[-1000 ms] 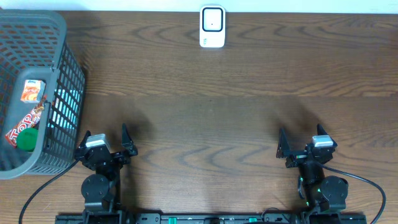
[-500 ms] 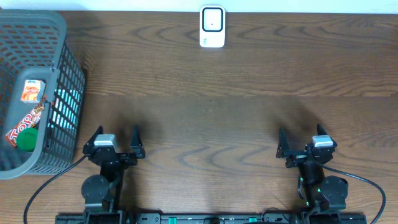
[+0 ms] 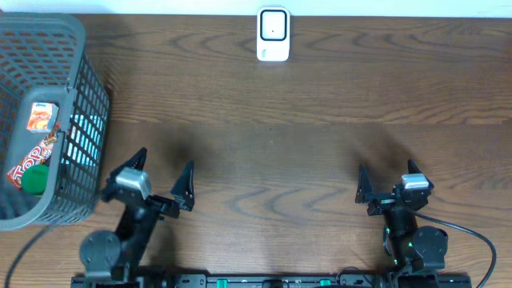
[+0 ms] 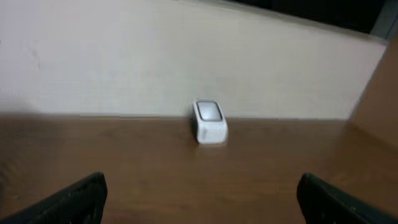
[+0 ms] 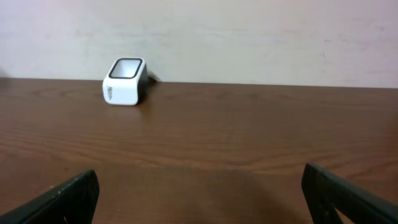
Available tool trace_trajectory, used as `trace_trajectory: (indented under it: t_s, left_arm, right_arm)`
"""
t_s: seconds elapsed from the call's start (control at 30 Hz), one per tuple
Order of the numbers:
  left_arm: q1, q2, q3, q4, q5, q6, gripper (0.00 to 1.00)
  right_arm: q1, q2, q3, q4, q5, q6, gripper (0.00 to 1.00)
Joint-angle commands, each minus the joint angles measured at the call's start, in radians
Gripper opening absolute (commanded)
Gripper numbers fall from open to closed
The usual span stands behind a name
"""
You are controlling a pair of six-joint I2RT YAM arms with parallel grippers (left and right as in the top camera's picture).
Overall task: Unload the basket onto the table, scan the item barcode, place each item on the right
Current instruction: 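Reach the left gripper into the basket toward the green-capped bottle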
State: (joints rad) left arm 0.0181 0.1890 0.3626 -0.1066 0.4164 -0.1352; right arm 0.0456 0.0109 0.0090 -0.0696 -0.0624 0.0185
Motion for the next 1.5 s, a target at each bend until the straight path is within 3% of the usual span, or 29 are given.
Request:
trace_trajectory:
  t_s: [0.0,0.2,0.33,0.67,0.83,1.1,1.17,1.27,1.47]
  left_arm:
    - [0.004,0.173,0.200,-0.105,0.029,-0.065,0.98]
    - [0.004,0.513,0.659,-0.479,0.029,0.005,0.98]
    - [0.004,0.651,0.814,-0.670,0.028,0.007,0.98]
    - [0.005,0.805,0.886,-0.718,-0.016,0.034,0.98]
    - [0.038,0.914,1.103,-0.820,-0.149,0.029,0.98]
    - [0.214,1.096,1.530,-1.018,-0.247,-0.010,0.98]
    - [0.277,1.123,1.575,-1.044,-0.301,-0.050,0.98]
    - [0.395,1.150,1.577,-1.109,-0.436,-0.226,0.98]
    - [0.600,1.238,1.576,-1.181,-0.484,-0.370,0.98]
  right_arm:
    - [0.002,-0.005,-0.003,-0.001,0.005,0.014,0.99]
    - [0.002,-0.005,-0.003,-0.001,0.005,0.014,0.99]
    - [0.002,-0.005,-0.003,-0.001,0.005,0.014,0.99]
    - [0.002,-0.005,-0.003,-0.001,0.005,0.014,0.99]
    - [0.002,-0.005,-0.003,-0.001,0.005,0.014,0.99]
    - [0.002,-0.005,-0.003,-0.001,0.005,0.014,0.99]
    - [0.002,-0.005,-0.003,-0.001,0.005,0.014,0.99]
    - [0.002,-0.005,-0.003,-0.001,0.005,0.014,0.99]
    - [0.002,-0.005,-0.003,-0.001,0.005,0.014,0.99]
